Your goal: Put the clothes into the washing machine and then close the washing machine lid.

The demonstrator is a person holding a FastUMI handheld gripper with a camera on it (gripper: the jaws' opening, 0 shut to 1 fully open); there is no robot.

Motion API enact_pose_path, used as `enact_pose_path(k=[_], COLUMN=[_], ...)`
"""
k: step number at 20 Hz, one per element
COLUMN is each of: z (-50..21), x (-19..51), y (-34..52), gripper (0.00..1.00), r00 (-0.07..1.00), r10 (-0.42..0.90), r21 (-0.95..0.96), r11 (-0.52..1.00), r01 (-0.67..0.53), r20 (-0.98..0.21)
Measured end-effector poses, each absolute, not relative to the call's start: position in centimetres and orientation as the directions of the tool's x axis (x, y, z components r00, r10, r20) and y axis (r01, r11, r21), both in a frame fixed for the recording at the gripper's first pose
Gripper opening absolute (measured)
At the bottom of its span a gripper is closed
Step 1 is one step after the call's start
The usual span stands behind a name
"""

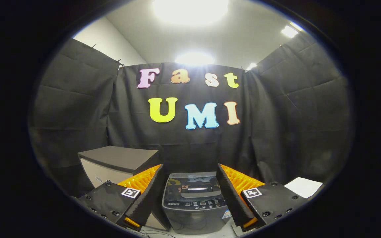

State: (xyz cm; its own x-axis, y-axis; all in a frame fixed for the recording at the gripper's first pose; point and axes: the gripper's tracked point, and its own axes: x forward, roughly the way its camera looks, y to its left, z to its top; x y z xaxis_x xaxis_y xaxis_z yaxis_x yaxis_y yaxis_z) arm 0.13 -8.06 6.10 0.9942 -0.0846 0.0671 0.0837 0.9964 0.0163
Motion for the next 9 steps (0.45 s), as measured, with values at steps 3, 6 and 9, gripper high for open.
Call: enact_pose_path(k=[3,6,9], z=[5.8,5.4,5.3], x=[-0.7,-1.1,-1.5], y=[-7.9,-7.8,-7.3], gripper=[0.97,0.97,0.97], r00=[0.995,0.997,0.997], r10=[-0.068,-0.061,-0.052], r21=[0.012,0.022,0.022], r11=[0.998,0.998,0.998], r01=[0.067,0.06,0.051], r20=[0.067,0.055,0.053])
